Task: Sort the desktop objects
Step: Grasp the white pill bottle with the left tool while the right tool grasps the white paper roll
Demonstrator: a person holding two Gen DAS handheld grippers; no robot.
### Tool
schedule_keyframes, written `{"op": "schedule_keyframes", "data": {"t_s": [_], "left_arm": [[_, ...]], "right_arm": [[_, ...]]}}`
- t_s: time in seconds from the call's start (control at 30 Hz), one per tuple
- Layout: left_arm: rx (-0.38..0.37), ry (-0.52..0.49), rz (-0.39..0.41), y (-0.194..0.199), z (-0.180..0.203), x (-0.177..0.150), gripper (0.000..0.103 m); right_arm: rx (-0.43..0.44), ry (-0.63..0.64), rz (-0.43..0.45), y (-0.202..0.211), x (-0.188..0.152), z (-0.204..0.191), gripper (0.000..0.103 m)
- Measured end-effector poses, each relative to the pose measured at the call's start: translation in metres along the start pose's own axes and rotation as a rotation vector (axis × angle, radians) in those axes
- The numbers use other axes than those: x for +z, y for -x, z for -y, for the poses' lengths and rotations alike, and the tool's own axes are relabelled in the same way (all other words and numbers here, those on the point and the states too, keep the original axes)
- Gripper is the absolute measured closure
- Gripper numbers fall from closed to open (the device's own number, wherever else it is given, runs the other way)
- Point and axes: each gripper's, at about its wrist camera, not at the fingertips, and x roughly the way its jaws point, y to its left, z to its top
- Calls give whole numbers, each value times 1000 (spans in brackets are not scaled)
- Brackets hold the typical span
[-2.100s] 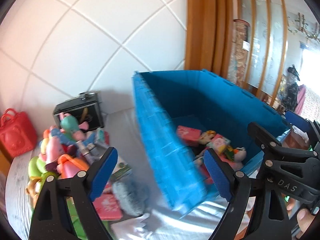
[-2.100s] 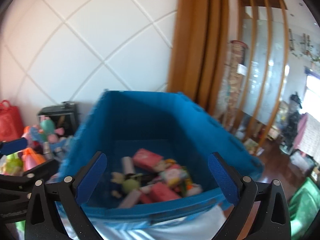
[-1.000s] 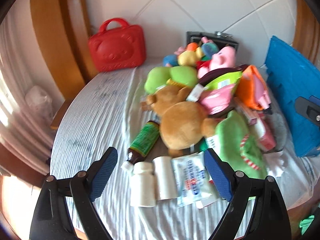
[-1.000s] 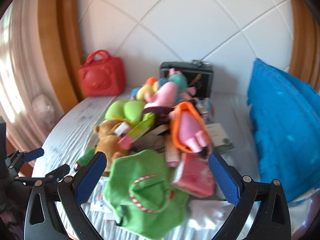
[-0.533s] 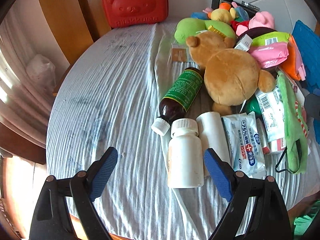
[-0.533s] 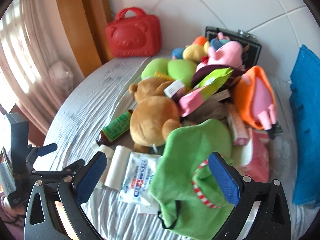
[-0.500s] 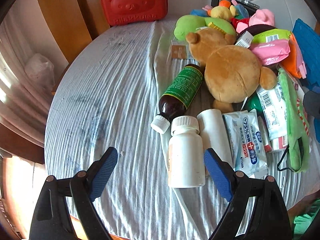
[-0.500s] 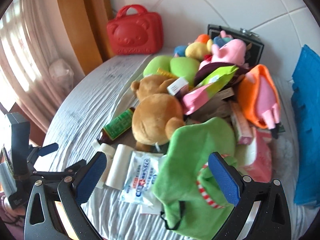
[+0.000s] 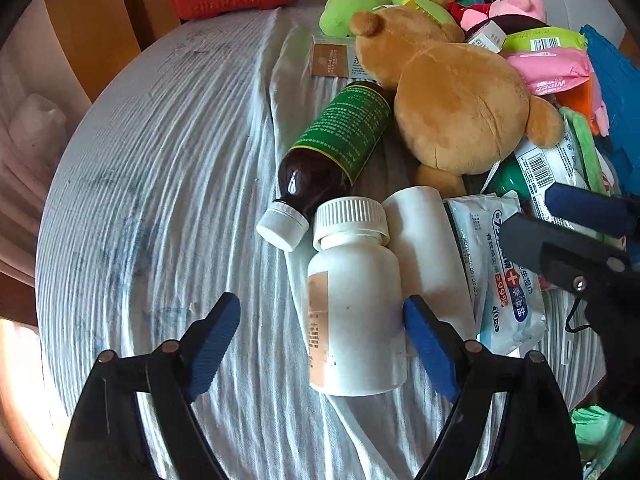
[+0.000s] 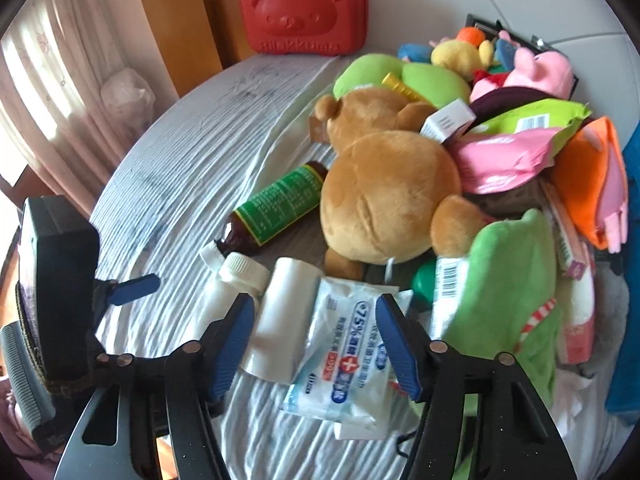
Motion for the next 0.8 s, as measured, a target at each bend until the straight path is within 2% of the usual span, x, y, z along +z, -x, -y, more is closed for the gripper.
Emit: {"op": "schedule_keyframes", "data": {"t_s": [0.1,0.37,0.6,0.8], "left_arm": [[20,-7,-3,-3,-6,-3,25],[21,-31,-42,-15,-22,-4,25],[8,-119,-39,-19,-12,7,25],[-1,-139,-65,-30,-10,15,25]], "right_arm": [[8,-5,-42,-13,-1,-6,55],[70,-74,-142,-46,-6,-11,55],[46,-114,-182,-64,-6,-9,54],[50,-140,-205,-71,-5,-5,54]]}}
